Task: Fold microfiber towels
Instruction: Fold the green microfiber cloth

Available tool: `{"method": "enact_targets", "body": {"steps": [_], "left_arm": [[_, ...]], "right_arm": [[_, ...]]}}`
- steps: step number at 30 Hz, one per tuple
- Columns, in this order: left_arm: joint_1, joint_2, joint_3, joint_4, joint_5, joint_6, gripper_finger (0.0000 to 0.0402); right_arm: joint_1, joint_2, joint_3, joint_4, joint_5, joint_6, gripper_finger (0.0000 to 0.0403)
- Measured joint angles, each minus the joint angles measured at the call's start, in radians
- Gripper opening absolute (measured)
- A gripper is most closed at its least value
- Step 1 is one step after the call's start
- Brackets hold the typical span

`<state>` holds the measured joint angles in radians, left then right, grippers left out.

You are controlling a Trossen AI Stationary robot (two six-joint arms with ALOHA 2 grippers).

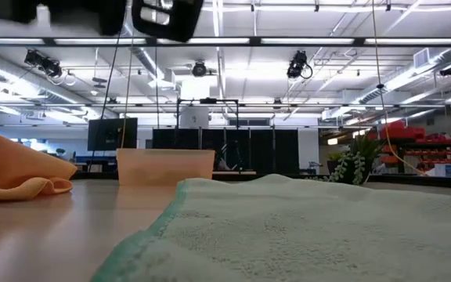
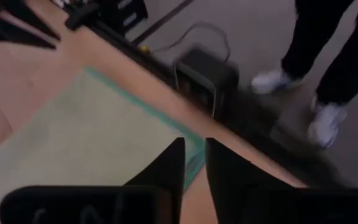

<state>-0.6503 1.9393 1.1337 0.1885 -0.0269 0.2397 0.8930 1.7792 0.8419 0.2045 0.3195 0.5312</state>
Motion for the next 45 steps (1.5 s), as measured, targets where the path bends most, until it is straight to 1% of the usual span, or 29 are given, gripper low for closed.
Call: {"method": "enact_targets", "body": {"steps": [5, 11, 13, 16, 21, 24, 29, 32, 36, 40, 45], "left_arm": [[-0.003, 0.058, 0.032, 0.014, -0.033, 0.016, 0.0125], [-0.003, 0.121, 0.071, 0.01, -0.032, 0.139, 0.0191], [-0.003, 0.133, 0.072, 0.007, -0.029, 0.141, 0.0204], [-0.003, 0.15, 0.071, -0.003, -0.022, 0.14, 0.0211], [0.001, 0.157, 0.072, -0.017, -0.016, 0.139, 0.0198], [0.011, 0.169, 0.072, -0.014, 0.046, 0.124, 0.0182], [0.029, 0.181, 0.073, -0.019, 0.074, 0.018, 0.0155], [0.047, 0.183, 0.073, -0.025, 0.118, -0.053, 0.0135], [0.058, 0.185, 0.073, -0.027, 0.127, -0.071, 0.0104], [0.059, 0.185, 0.073, -0.028, 0.124, -0.072, 0.0083], [0.059, 0.186, 0.073, -0.029, 0.118, -0.12, 0.0072]], "right_arm": [[0.001, 0.011, 0.015, 0.003, -0.008, -0.11, 0.0091], [-0.001, 0.011, 0.014, -0.019, -0.025, -0.171, 0.0142], [-0.001, 0.011, 0.014, -0.024, -0.032, -0.187, 0.0153], [-0.001, 0.011, 0.014, -0.022, -0.035, -0.202, 0.016], [-0.007, 0.011, 0.014, -0.019, -0.045, -0.221, 0.0161], [-0.017, 0.019, 0.014, -0.011, -0.045, -0.22, 0.0161], [-0.021, 0.029, 0.013, 0.004, -0.053, -0.221, 0.016], [-0.021, 0.029, 0.014, 0.006, -0.056, -0.225, 0.016], [-0.02, 0.036, 0.014, 0.018, -0.09, -0.252, 0.016], [-0.02, 0.071, 0.014, 0.078, -0.123, -0.276, 0.016], [-0.029, 0.095, 0.014, 0.074, -0.084, -0.276, 0.016]]}}
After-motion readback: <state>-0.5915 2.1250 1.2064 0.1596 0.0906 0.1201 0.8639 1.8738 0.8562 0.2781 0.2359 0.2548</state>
